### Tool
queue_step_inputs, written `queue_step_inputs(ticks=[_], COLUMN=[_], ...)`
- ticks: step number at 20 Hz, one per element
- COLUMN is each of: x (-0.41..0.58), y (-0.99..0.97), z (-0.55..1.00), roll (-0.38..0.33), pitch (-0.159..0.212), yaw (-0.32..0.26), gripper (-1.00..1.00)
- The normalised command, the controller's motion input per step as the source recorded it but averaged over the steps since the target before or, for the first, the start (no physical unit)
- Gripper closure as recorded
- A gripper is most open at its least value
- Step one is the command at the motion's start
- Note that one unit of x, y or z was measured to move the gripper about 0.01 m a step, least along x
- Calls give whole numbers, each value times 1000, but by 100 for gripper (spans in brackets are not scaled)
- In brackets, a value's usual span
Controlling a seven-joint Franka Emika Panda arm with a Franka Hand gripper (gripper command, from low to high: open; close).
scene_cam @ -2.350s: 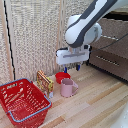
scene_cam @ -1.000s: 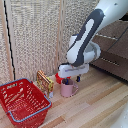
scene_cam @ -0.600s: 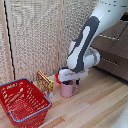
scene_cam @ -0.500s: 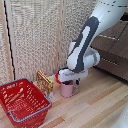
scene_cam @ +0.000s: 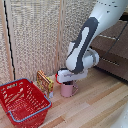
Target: Compassionately, move the pinch receptors towards pink recepticle. Embrace the recepticle delicately and rise accordingly. Progress forward guided by applied tension and move towards the highest section of the storage unit. Place the recepticle delicately and shut the storage unit.
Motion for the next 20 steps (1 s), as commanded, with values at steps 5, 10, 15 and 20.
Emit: queue_step_inputs(ticks=[5,10,15,20], x=[55,192,302,377], y=[8,-5,-14,-14], z=[20,362,690,794], roll=[-14,-7,-9,-15], pitch=[46,50,72,57], yaw=[37,-11,-14,0], gripper=[100,100,100,100])
